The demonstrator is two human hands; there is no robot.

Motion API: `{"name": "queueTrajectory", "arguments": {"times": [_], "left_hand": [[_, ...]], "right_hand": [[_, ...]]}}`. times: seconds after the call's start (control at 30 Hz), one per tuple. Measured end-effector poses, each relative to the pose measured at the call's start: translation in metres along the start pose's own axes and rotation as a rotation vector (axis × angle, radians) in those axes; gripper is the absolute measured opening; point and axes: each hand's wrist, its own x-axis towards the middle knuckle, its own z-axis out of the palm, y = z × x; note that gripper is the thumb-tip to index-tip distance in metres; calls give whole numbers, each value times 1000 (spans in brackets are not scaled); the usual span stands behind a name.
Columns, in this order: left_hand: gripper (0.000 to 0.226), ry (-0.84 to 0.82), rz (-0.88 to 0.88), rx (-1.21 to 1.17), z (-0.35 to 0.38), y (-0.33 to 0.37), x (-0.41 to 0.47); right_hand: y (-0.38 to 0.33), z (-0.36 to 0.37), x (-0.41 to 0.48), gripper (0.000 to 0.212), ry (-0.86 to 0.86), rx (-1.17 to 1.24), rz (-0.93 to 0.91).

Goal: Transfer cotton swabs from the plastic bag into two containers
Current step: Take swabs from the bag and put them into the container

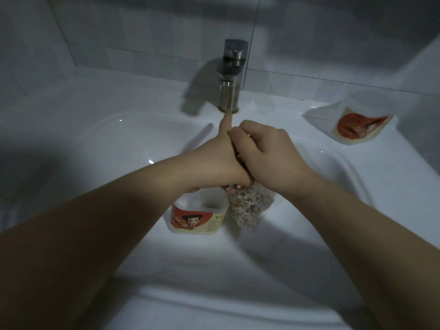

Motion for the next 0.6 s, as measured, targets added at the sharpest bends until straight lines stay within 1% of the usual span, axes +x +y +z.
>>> {"name": "queueTrajectory", "arguments": {"times": [0.07,0.1,0.13,0.2,0.23,0.27,0.3,0.33,0.37,0.4,0.43,0.5,0.53,0.6], "left_hand": [[127,-2,-42,-98,-1,-3,3],[127,-29,-67,-147,-2,-3,2],[114,-83,-78,-188,-5,-2,0],[66,-207,-105,-295,-14,2,-4],[46,-241,-147,-377,-19,4,-6],[32,-256,-194,-470,-23,4,-9],[28,-253,-230,-556,-25,4,-10],[34,-221,-254,-629,-26,4,-11],[47,-155,-272,-705,-24,5,-10],[56,-68,-273,-796,-20,6,-9],[62,28,-257,-894,-14,7,-7],[64,222,-230,-1029,-3,10,-5],[64,301,-231,-1047,-1,12,-5],[65,385,-238,-1024,1,14,-6]], "right_hand": [[0,0,1,41,19,21,15],[-1,0,2,39,28,39,25],[-1,-1,2,36,36,56,37],[-1,-1,2,32,51,83,74],[-3,-1,2,33,65,97,99],[-3,0,2,33,86,108,126],[-4,1,1,34,113,112,154],[-5,2,1,34,143,111,180],[-5,4,0,34,175,112,206],[-6,6,0,33,209,118,232],[-7,9,0,34,244,121,257],[-9,13,-2,37,304,107,270],[-11,15,-3,37,317,106,262],[-16,20,-7,37,317,132,236]]}}
